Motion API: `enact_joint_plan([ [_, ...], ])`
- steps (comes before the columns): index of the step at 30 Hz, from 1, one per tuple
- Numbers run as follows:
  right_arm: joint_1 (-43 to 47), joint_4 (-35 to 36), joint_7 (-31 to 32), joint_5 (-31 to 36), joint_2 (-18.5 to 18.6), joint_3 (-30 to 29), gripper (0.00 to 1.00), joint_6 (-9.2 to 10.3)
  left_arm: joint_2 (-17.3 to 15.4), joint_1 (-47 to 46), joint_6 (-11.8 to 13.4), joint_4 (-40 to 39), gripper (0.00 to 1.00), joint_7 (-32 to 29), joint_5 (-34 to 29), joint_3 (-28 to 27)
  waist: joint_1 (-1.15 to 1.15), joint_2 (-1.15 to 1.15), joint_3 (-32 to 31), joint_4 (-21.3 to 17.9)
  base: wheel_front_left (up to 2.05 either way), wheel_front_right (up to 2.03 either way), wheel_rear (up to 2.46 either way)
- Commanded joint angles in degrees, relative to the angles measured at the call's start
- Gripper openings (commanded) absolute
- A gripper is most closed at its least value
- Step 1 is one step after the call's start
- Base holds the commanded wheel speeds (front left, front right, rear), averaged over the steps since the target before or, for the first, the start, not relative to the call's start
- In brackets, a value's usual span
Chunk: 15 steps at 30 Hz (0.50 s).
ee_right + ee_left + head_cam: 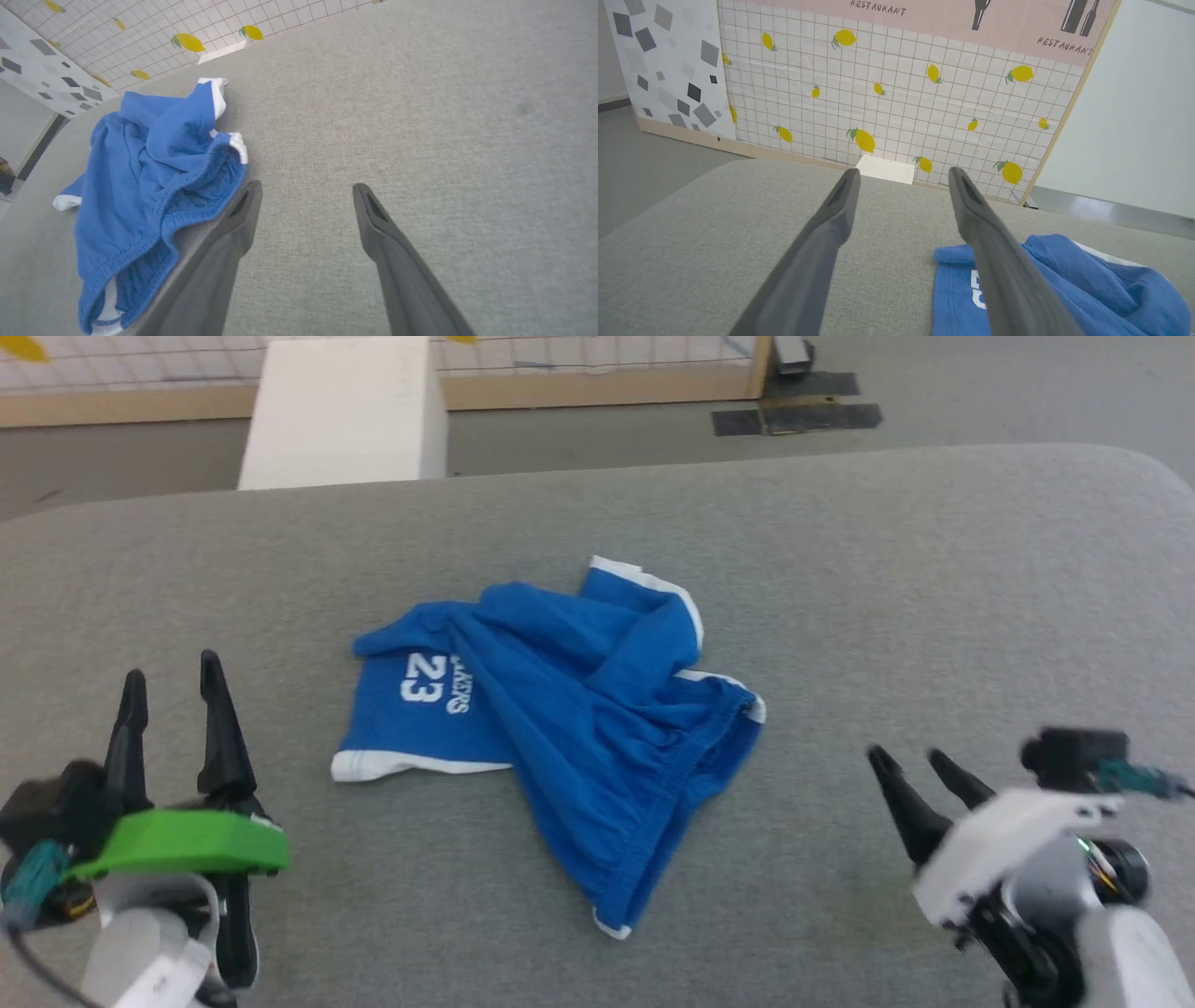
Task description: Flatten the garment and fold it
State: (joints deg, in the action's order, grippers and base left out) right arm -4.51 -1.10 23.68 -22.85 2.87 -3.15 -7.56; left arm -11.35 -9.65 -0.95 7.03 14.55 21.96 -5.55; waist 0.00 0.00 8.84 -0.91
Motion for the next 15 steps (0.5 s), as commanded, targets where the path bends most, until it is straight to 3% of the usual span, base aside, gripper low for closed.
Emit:
enact_joint_plan([
  [1, -2.7, -1.0, 0.0, 0.4, 0.0, 1.6, 1.0, 0.08, 1.3, 1.6, -0.6, -1.7, 1.0, 0.4, -1.2, -0.9, 0.0, 0.0, 0.2, 1.8, 0.0, 0.0, 0.0],
  [6, -13.1, -7.8, 2.6, 5.1, 0.0, 8.1, 1.0, 0.08, 4.8, 5.2, -2.3, -5.3, 1.0, 0.4, -4.0, -3.5, 0.0, 0.0, 1.8, 2.7, 0.0, 0.0, 0.0],
  [11, -23.0, -18.0, 10.0, 13.8, 0.0, 11.8, 1.0, 0.08, 6.2, 4.4, -4.1, -6.0, 1.0, 0.4, -5.7, -3.9, 0.0, 0.0, 3.8, 4.0, 0.0, 0.0, 0.0],
  [15, -26.7, -24.1, 12.9, 15.5, 0.0, 14.1, 1.0, 0.08, 6.7, 3.4, -5.1, -5.3, 1.0, 0.4, -6.4, -3.9, 0.0, 0.0, 5.1, 4.7, 0.0, 0.0, 0.0],
])
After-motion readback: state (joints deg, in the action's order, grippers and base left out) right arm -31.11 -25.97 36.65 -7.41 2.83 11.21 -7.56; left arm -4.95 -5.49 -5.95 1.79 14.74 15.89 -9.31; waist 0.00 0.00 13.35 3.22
